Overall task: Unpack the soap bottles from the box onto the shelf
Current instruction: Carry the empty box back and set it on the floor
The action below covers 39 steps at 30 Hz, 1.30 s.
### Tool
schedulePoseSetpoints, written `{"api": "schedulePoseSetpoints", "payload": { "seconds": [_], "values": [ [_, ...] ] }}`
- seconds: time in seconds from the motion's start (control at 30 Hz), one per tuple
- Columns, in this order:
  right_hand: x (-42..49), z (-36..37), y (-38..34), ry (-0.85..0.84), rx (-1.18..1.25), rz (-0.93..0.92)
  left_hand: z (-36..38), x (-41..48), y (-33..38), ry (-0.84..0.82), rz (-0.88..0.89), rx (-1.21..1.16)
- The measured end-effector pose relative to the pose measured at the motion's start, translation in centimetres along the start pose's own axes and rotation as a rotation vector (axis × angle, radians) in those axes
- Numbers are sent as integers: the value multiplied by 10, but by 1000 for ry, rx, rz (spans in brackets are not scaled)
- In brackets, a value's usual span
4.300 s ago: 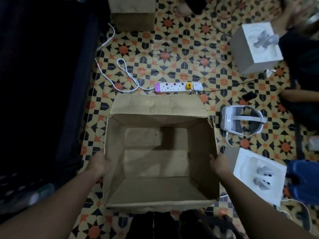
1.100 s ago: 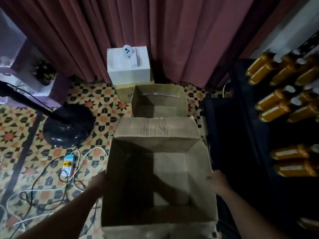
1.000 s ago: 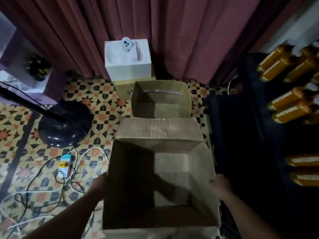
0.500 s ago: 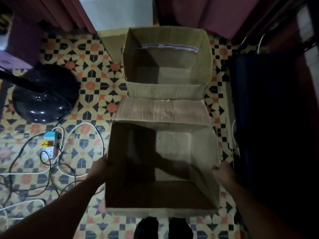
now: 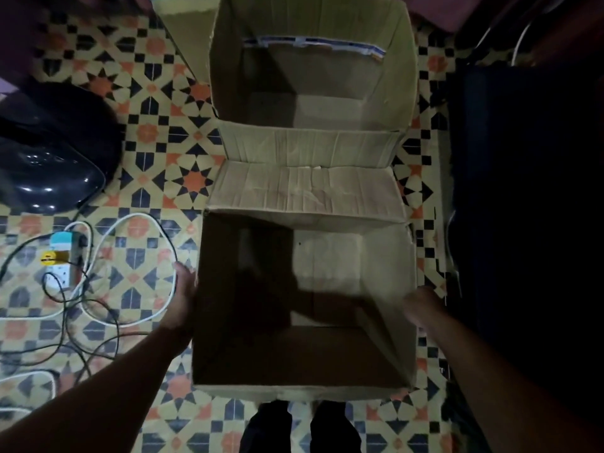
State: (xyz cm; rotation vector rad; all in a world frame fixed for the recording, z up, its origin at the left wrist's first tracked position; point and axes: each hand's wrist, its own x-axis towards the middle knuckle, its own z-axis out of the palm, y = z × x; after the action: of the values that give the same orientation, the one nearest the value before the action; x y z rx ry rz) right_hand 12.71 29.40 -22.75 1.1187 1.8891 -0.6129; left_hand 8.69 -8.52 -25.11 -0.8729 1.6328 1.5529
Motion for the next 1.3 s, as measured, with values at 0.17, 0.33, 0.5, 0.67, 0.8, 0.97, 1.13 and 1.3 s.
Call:
{"api": "schedulePoseSetpoints", "payload": {
  "seconds": [0.17, 0.33, 0.5, 0.67, 0.8, 0.97, 1.13, 1.3],
  "values": [
    [2, -5, 1, -47, 43, -11, 2, 12, 10, 54, -93, 51],
    [1, -11, 3, -48, 87, 20, -8, -4, 24, 536, -167, 337],
    [2, -14, 0, -69, 66, 74, 1, -75, 50, 878, 33, 763],
    [-6, -9, -4, -117, -11, 11, 30, -139, 59, 643, 351, 795],
    [-3, -9, -1, -114, 1, 8, 70, -116, 55, 114, 424, 705],
    [-5, -5, 11, -225, 384, -39, 55, -19, 42, 288, 708, 1260],
    [3, 13, 26, -139, 1071, -68, 53, 19, 30, 298, 676, 1290],
    [16, 28, 25, -59, 991, 15, 48, 24, 18, 324, 624, 1341]
  ]
}}
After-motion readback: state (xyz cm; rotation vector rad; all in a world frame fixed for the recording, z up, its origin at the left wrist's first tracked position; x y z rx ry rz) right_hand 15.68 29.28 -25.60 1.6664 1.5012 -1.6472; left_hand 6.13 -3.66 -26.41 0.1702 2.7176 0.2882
